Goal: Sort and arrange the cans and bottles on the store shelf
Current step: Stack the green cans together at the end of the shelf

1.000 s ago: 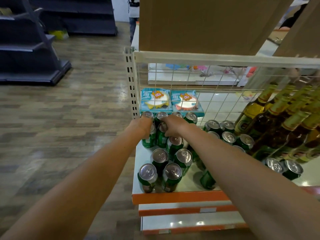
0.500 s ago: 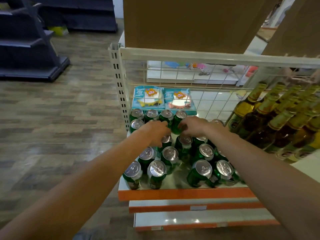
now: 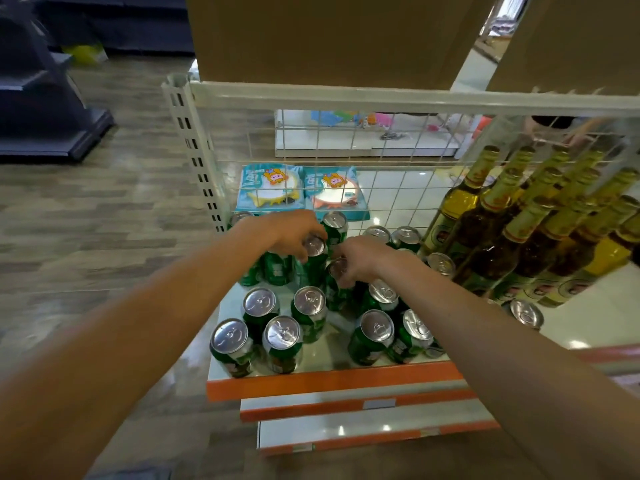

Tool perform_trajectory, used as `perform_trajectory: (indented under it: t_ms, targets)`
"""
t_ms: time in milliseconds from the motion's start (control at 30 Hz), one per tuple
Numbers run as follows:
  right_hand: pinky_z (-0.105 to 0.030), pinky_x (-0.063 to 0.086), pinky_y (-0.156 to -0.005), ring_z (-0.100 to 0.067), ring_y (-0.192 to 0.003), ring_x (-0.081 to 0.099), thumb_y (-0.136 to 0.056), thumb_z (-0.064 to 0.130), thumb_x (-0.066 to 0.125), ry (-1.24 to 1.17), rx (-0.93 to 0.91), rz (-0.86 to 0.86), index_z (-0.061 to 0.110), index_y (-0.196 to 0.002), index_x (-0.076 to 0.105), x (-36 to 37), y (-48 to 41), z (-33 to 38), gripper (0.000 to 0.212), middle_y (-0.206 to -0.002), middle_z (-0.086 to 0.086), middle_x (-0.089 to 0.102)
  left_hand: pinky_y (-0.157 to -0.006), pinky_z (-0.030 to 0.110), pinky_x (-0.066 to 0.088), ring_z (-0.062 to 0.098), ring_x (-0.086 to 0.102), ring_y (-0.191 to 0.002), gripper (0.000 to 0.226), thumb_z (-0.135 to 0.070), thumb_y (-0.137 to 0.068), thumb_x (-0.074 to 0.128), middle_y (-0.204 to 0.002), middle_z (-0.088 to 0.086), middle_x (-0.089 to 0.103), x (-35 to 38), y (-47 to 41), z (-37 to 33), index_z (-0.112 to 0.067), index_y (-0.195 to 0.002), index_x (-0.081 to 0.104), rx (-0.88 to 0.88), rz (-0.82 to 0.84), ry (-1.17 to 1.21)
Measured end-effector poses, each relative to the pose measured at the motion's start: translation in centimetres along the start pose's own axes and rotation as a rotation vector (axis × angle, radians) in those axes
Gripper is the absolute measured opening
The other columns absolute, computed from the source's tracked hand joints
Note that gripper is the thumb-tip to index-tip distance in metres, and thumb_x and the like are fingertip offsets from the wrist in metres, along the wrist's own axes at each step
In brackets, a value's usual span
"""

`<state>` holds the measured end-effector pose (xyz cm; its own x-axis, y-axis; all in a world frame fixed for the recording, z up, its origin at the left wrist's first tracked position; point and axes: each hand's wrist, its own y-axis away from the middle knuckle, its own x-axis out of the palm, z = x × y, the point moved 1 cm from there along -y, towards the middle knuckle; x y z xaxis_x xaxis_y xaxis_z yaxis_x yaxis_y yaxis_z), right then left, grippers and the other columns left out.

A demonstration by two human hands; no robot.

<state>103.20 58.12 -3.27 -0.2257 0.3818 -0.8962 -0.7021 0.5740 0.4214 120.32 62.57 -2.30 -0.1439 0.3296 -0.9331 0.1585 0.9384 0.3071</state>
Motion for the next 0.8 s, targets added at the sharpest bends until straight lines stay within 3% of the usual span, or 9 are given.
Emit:
perform_trajectory:
  t_ms: [100, 200, 300, 467, 567, 700, 800]
  targets:
    - [-0.035, 0.055, -0.075, -0.023, -0.091, 0.063, -0.074, 0.034, 0.081, 0.01, 0.023, -0.014, 0.016, -0.121, 0.062, 0.5, -0.1, -0.1, 0.054, -0.106, -0.003, 0.066, -0.095, 0.035, 0.042, 0.027, 0.049, -0.118, 0.067, -0.023, -0.08, 0.08, -0.128, 0.007, 0.049, -1.8, -0.9, 0.2, -0.025, -0.141, 0.051, -0.028, -0.044, 0.005]
    - [-0.041, 0.056, -0.086, -0.026, -0.102, 0.063, -0.076, 0.035, 0.079, 0.014, 0.011, -0.046, 0.017, -0.128, 0.061, 0.9, 0.0, -0.4, 0.058, -0.117, -0.006, 0.064, -0.102, 0.041, 0.042, 0.028, 0.045, -0.127, 0.069, -0.017, -0.079, 0.08, -0.136, 0.006, 0.045, -2.2, -1.8, 0.3, -0.028, -0.14, 0.05, -0.049, -0.038, -0.041]
    - [-0.041, 0.054, -0.089, -0.027, -0.107, 0.061, -0.079, 0.035, 0.078, 0.011, -0.015, -0.064, 0.017, -0.13, 0.061, 1.0, 0.0, -0.5, 0.057, -0.12, -0.006, 0.063, -0.097, 0.042, 0.045, 0.029, 0.047, -0.124, 0.062, -0.01, -0.082, 0.074, -0.134, 0.004, 0.045, -1.7, -2.0, 0.3, -0.028, -0.137, 0.052, -0.039, -0.008, -0.058]
    - [-0.041, 0.054, -0.088, -0.026, -0.108, 0.061, -0.078, 0.038, 0.078, 0.013, -0.028, -0.081, 0.017, -0.128, 0.062, 1.1, 0.0, -0.6, 0.056, -0.12, -0.005, 0.063, -0.091, 0.044, 0.046, 0.026, 0.048, -0.122, 0.049, -0.005, -0.092, 0.056, -0.136, -0.002, 0.044, 0.2, -1.9, 0.5, -0.035, -0.13, 0.054, 0.025, 0.0, -0.092]
    - [-0.039, 0.055, -0.082, -0.025, -0.101, 0.062, -0.077, 0.037, 0.077, 0.035, -0.017, -0.073, 0.016, -0.121, 0.064, 1.0, -0.2, -0.5, 0.051, -0.113, -0.005, 0.064, -0.081, 0.034, 0.038, 0.023, 0.043, -0.124, 0.05, -0.001, -0.092, 0.055, -0.135, -0.003, 0.044, 0.9, -1.9, 0.5, -0.031, -0.131, 0.053, 0.046, -0.007, -0.148]
    - [-0.039, 0.055, -0.079, -0.025, -0.096, 0.062, -0.077, 0.038, 0.076, 0.053, -0.019, -0.077, 0.015, -0.119, 0.063, 1.0, -0.3, -0.5, 0.049, -0.109, -0.005, 0.061, -0.092, 0.039, 0.043, 0.026, 0.038, -0.127, 0.055, 0.0, -0.088, 0.058, -0.133, 0.002, 0.043, 1.7, -2.2, 0.5, -0.028, -0.135, 0.051, 0.046, -0.019, -0.14]
    - [-0.037, 0.052, -0.079, -0.028, -0.097, 0.061, -0.08, 0.037, 0.074, 0.126, -0.053, -0.092, 0.013, -0.119, 0.06, 1.4, 0.0, -0.4, 0.048, -0.111, -0.007, 0.056, -0.095, 0.045, 0.047, 0.027, 0.036, -0.128, 0.063, -0.018, -0.082, 0.071, -0.135, 0.005, 0.038, 2.6, -2.4, 0.7, -0.029, -0.139, 0.045, -0.012, -0.004, -0.123]
